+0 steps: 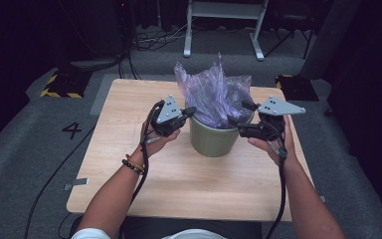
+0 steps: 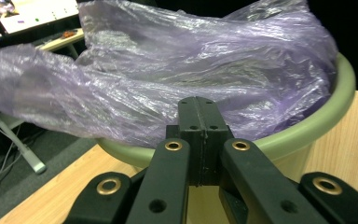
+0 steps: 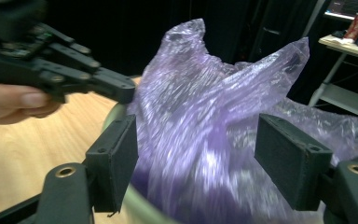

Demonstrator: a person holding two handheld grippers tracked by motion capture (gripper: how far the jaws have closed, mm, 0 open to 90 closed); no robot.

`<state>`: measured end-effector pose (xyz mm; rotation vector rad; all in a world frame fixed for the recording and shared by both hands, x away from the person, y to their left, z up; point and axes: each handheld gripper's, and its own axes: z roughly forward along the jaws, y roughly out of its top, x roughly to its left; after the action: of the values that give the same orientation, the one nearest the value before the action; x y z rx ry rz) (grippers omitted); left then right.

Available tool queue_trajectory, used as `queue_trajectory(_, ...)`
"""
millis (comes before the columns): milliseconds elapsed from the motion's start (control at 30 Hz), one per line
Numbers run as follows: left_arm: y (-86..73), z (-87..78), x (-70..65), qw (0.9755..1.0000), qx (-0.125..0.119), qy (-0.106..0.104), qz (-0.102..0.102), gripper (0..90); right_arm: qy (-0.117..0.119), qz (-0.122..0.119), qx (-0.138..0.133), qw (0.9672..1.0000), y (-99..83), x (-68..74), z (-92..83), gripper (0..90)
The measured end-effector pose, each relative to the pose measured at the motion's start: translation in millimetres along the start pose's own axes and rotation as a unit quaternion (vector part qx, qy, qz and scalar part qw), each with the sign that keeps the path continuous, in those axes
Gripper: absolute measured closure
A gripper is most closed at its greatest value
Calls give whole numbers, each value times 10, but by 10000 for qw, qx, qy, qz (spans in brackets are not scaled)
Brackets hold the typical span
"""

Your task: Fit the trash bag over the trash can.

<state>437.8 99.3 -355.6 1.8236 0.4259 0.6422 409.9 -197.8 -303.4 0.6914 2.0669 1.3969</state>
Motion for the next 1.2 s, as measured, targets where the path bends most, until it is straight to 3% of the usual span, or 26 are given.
queue_trajectory(67, 16, -26, -15, 10000, 1, -26, 86, 900, 109, 125, 83, 9998, 27, -11, 97, 297)
queue_trajectory(233, 41, -72, -76, 9995, -5, -133, 269, 900, 30, 126, 572, 9983, 47, -13, 351, 288)
queue_trajectory(300, 40, -86, -97, 9994, -20, -191, 277, 900, 3, 115, 725, 9973, 48, -12, 412, 323)
queue_trajectory(400, 32, -100, -125, 9992, -23, -222, 319, 900, -104, 170, 853, 9962, 34, -21, 460, 561)
queue_trajectory(500, 20, -122, -121, 9993, -48, -207, 300, 900, -41, 169, 962, 9952, 4, -38, 473, 759)
queue_trajectory(600, 6, -141, -78, 9998, -104, -90, 118, 874, 99, 78, 814, 9966, -23, -26, 420, 851)
queue_trajectory(700, -13, -119, -4, 9994, -20, 142, -307, 501, 246, -41, 587, 9980, -55, 8, 329, 866)
queue_trajectory(767, -30, -107, 53, 9981, -30, 107, -602, 403, 355, -95, 429, 9984, -84, 37, 264, 865)
queue_trajectory(833, -28, -96, 86, 9971, -47, 196, -729, 338, 420, -174, 299, 9985, -109, 66, 203, 862)
queue_trajectory(900, -1, -73, 147, 9955, -92, 100, -936, 256, 589, -325, 84, 9977, -137, 107, 124, 861)
queue_trajectory(1067, 51, -3, 294, 9908, -147, -248, -1321, 210, 767, -615, -200, 9950, -195, 185, 4, 857)
queue_trajectory(1133, 76, 27, 311, 9916, -52, -220, -1277, 231, 828, -690, -242, 9939, -218, 205, -22, 851)
queue_trajectory(1200, 89, 52, 311, 9927, -11, -162, -1193, 317, 888, -747, -316, 9927, -247, 224, -41, 849)
